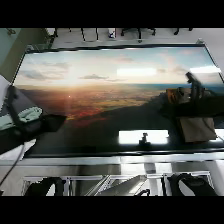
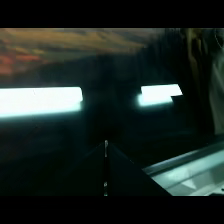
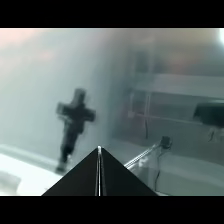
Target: Fold the shirts.
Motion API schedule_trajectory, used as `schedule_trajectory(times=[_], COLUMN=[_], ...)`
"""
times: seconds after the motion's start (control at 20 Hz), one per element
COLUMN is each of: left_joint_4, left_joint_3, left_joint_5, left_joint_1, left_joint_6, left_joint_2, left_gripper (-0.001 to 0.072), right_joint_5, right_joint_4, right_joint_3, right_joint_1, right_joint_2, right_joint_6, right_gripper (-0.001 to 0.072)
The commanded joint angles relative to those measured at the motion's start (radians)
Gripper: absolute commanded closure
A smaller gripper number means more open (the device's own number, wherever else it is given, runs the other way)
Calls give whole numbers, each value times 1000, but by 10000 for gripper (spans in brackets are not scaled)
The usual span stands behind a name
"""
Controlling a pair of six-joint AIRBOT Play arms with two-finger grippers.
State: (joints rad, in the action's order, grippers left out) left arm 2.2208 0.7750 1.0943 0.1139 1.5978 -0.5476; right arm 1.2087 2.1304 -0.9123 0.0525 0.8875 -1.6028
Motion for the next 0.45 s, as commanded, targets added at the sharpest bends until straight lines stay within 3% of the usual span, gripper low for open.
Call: schedule_trajectory(times=[0.0,0.15,0.4], left_joint_4=[-3,-3,-4], left_joint_3=[-151,-139,-64], left_joint_5=[-181,-201,-201], left_joint_1=[235,308,350], left_joint_6=[-73,-74,-73], left_joint_2=[16,-53,-146], left_gripper=[691,691,690], right_joint_5=[-129,-43,-38], right_joint_4=[3,11,13], right_joint_3=[142,145,144], right_joint_1=[167,207,206], right_joint_2=[-61,-53,-52], right_joint_6=[-5,-2,-2], right_gripper=[688,688,688])
